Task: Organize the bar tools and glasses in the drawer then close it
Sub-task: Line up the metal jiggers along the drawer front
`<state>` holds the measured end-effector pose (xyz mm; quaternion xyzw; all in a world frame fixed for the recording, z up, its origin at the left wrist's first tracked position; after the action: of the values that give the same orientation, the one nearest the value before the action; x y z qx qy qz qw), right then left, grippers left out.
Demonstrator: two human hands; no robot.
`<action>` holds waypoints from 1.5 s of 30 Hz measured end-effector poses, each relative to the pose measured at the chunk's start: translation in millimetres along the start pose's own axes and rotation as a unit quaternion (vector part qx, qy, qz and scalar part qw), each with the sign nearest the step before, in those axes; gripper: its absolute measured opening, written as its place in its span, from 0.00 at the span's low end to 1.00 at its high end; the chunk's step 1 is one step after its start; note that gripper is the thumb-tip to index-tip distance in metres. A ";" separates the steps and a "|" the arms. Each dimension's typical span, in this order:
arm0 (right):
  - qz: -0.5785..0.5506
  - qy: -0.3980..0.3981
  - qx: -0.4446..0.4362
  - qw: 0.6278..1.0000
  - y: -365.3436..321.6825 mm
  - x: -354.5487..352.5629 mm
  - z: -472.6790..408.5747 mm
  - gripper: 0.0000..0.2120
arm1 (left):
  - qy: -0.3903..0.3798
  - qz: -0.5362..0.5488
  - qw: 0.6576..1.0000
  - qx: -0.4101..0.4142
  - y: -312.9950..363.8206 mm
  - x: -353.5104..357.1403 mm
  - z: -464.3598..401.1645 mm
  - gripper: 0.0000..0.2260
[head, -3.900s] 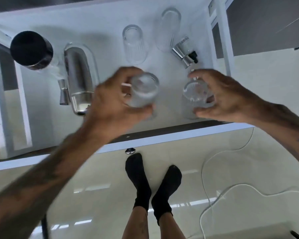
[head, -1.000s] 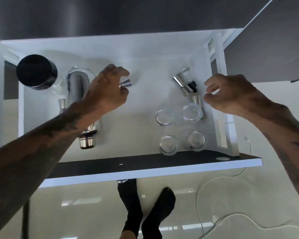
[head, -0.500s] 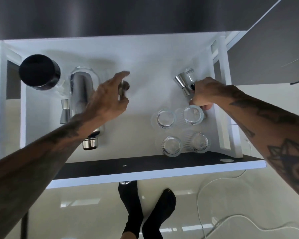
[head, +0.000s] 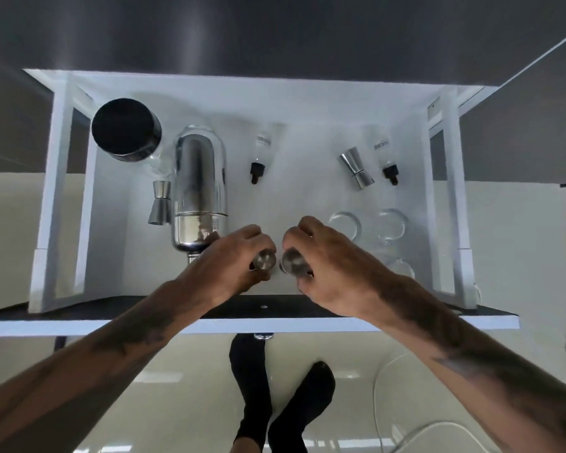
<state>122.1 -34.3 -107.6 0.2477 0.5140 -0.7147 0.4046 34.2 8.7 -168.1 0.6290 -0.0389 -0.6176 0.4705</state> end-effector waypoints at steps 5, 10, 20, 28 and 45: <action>0.037 -0.045 0.060 0.996 16.4 26.6 -11.5 0.21 | -0.049 -0.006 0.999 0.006 2.0 13.6 -2.6 0.17; 0.067 -0.090 0.070 0.991 19.0 34.3 -11.8 0.25 | -0.068 -0.005 0.998 0.003 0.3 18.5 -1.0 0.19; 0.097 -0.200 0.068 0.972 18.5 52.9 -6.5 0.17 | -0.154 0.004 0.988 0.001 -8.7 36.3 5.2 0.17; 0.030 -0.047 0.104 0.993 36.8 -49.5 -18.1 0.15 | -0.038 0.005 0.999 -0.019 -5.2 -33.5 -42.2 0.18; 0.108 0.179 0.258 0.943 196.0 -79.5 -38.9 0.18 | -0.015 -0.286 0.942 0.177 39.6 15.2 -153.4 0.09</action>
<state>326.7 -0.4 -164.7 0.5219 0.3461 -0.7184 0.3031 183.7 60.6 -185.5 0.6778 0.0267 -0.7184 0.1543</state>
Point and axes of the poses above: each hand's wrist, its own z-axis away from the middle knuckle, its own x-axis out of the palm, y = z × x, the point moved 9 cm from there along -z, towards the middle knuckle, and after that the axes turned 7 degrees about y, right-handed, at the moved point
